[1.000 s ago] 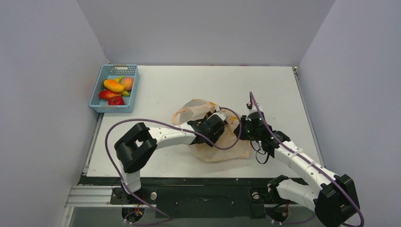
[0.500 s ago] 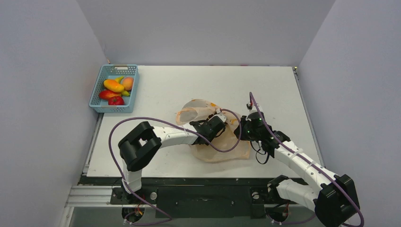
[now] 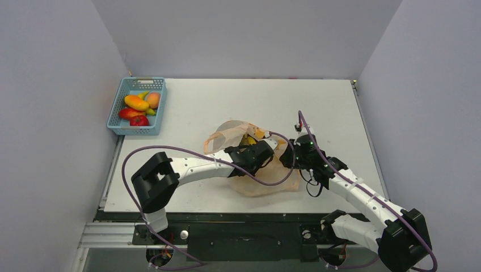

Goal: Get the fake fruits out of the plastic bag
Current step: Take out the fake fruit from the plastic bag, then place the fake fruit in the bin, then take out the fake fruit from the plastic bag.

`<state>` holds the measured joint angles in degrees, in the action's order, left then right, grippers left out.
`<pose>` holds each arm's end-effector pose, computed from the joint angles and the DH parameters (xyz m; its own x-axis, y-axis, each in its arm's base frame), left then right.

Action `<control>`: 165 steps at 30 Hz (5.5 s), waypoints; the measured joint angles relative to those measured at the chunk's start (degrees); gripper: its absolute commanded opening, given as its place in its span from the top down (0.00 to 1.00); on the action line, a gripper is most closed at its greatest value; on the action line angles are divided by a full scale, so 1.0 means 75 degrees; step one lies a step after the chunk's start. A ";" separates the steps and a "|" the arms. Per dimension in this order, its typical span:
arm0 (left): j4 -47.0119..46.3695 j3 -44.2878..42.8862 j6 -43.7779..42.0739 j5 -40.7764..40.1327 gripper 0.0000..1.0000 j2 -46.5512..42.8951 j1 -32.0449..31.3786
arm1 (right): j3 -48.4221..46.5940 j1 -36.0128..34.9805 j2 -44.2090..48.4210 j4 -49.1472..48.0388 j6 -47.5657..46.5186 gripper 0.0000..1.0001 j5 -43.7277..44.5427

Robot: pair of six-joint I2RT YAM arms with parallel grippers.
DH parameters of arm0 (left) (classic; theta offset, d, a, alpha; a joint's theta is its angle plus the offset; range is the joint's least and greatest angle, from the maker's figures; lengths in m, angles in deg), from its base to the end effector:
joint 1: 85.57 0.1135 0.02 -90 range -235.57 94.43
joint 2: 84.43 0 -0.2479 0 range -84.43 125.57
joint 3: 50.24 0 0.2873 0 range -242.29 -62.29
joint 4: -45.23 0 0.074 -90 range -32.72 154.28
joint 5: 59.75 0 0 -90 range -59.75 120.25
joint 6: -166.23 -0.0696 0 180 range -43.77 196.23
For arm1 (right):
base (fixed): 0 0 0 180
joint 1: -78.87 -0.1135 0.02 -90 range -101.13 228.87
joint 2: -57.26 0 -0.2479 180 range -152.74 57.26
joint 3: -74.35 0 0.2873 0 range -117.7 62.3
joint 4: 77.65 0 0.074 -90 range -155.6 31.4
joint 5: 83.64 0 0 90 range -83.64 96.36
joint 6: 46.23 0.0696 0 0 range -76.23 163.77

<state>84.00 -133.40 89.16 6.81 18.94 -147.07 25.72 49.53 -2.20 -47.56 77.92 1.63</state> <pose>0.2238 -0.3541 0.1373 -0.5571 0.5958 -0.5786 0.5990 0.7708 0.2169 0.2452 0.1444 0.1791 -0.7771 0.2049 -0.5950 -0.1285 0.8739 0.4689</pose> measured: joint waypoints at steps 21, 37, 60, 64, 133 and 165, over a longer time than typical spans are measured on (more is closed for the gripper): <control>-0.3902 0.3098 0.3844 0.7134 1.00 -0.3497 0.2326 | 0.0000 -0.0300 -0.0015 0.0000 -0.0012 1.00 0.0338; -0.4736 0.3045 0.4278 0.8789 1.00 -0.5394 0.2806 | -0.0012 -0.0300 -0.0219 -0.0009 0.0006 1.00 0.0373; -0.0154 0.1961 0.2366 0.6000 1.00 -0.6895 0.9037 | -0.0093 -0.0291 -0.0417 -0.0064 -0.0070 1.00 0.0268; -0.0067 0.1961 0.2212 0.4870 1.00 -0.6569 0.9381 | -0.0093 -0.0289 -0.0417 -0.0076 -0.0090 1.00 0.0187; 0.0586 -0.5386 -0.0833 0.2302 0.27 0.3366 0.9961 | -0.0093 0.0111 -0.1288 -0.0624 -0.0265 1.00 -0.0361; -0.0003 0.0705 0.1658 0.5566 0.14 -0.2833 0.7475 | -0.0268 -0.0766 -0.0714 -0.0268 -0.0265 1.00 -0.0035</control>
<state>83.98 -128.11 101.59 48.56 -2.31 -91.01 23.71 43.78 -7.55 -49.57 75.94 1.36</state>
